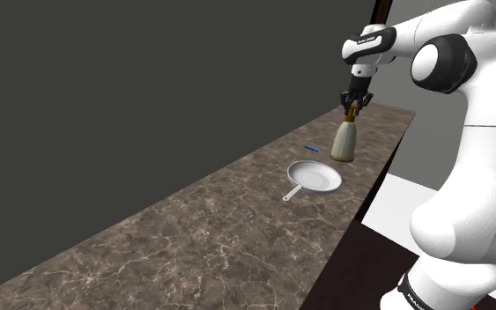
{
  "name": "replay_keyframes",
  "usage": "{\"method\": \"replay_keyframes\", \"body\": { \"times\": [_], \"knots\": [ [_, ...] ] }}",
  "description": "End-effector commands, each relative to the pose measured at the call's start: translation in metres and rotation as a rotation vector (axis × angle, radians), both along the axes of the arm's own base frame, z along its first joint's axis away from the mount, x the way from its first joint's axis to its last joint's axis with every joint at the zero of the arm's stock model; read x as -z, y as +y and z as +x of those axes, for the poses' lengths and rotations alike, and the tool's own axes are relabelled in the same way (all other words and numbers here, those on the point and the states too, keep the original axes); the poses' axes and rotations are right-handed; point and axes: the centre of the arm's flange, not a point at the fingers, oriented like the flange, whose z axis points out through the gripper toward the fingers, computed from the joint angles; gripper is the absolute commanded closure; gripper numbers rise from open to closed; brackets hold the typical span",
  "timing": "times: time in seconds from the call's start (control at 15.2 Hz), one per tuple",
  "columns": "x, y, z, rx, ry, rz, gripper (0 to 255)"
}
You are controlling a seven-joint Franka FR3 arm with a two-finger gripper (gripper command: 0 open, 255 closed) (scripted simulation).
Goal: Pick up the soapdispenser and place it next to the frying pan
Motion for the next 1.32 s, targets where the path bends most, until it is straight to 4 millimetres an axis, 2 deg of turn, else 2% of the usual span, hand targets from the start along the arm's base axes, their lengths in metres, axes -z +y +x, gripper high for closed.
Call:
{"method": "replay_keyframes", "body": {
  "times": [0.0,0.66,1.12,1.19,1.25],
  "knots": [
    [0.010,0.000,-0.001,0.000,-0.001,-0.001,255],
    [0.064,0.000,-0.001,0.000,-0.001,-0.001,255],
    [0.064,0.000,-0.001,0.000,-0.001,-0.001,255],
    [0.063,0.000,-0.003,0.000,-0.001,-0.001,0],
    [0.063,0.005,-0.003,0.000,-0.001,-0.001,0]
  ]
}}
